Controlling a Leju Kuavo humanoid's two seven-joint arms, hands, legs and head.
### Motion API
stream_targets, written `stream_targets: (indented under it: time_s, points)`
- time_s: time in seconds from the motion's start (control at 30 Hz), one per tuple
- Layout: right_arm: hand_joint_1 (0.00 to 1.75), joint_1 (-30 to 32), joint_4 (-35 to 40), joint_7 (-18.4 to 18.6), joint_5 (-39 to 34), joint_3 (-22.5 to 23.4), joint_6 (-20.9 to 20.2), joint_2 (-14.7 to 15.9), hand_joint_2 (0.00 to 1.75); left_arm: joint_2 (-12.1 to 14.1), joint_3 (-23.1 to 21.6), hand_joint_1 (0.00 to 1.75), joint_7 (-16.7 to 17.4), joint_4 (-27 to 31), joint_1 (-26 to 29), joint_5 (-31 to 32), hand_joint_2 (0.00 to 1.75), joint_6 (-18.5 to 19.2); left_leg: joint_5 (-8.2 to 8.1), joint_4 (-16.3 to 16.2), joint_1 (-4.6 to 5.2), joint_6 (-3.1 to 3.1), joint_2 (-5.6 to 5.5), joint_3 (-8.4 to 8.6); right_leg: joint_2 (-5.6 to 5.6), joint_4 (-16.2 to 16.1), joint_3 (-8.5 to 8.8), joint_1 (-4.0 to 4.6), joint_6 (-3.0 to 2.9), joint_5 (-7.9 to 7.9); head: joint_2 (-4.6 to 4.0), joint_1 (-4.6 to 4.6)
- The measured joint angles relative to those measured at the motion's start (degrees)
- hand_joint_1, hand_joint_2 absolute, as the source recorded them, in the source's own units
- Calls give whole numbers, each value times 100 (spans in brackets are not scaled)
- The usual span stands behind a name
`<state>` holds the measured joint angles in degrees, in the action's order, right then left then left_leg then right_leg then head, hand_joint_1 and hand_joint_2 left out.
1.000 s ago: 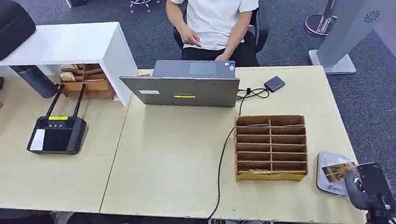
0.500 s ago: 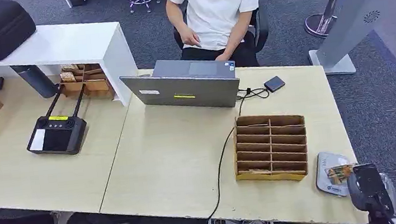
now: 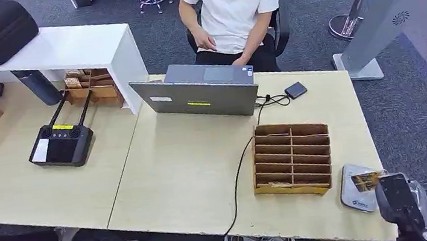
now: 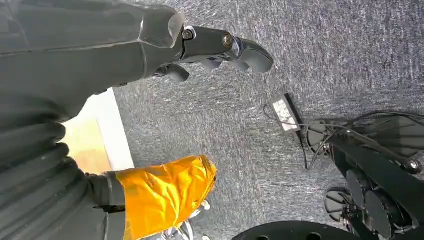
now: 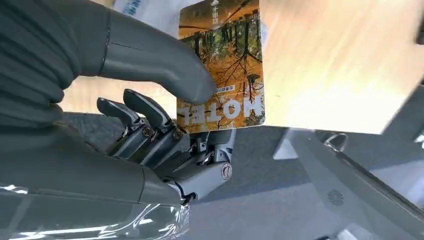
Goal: Pass the card to the sensor for recognition and then transmit it.
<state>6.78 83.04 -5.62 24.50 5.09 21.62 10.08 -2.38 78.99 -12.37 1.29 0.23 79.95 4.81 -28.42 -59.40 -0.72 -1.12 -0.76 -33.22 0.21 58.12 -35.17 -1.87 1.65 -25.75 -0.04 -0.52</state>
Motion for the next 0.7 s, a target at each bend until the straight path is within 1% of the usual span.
stream_targets:
  time_s: [0.1, 0.27, 0.43, 0.53, 0.7]
  points:
    - [175, 1, 279, -133, -35, -22, 35, 0, 175, -9, -31, 0, -39, 0, 7, -15, 175, 11, 0, 0, 0, 0, 0, -1, 0, 0, 0, 0, 0, 0, 0, 0]
    - [175, -35, 668, -146, -44, -39, 81, 0, 175, -11, -44, 0, -48, 0, 7, -24, 175, 17, 0, 0, 0, 0, 0, -1, 0, 0, 0, 0, 0, 0, 0, 0]
    - [175, -232, 896, -387, -101, -182, 94, 28, 175, -9, -81, 0, -52, 0, -2, -20, 175, 52, 0, 0, 0, 0, 8, -2, 7, 1, 0, 0, -1, 2, 0, 0]
    - [175, -440, 998, -400, -101, -302, 94, 50, 175, -9, -120, 0, -52, 0, -7, -15, 175, 55, 1, 0, 0, 0, 7, 5, 5, 1, 1, 0, -1, 2, 0, -2]
    - [175, -512, 1060, -400, -101, -369, 94, 68, 175, -9, -162, 0, -52, 0, -7, -15, 175, 55, 1, 0, 0, 0, 4, 4, 3, 1, 2, 0, -1, 2, 0, 0]
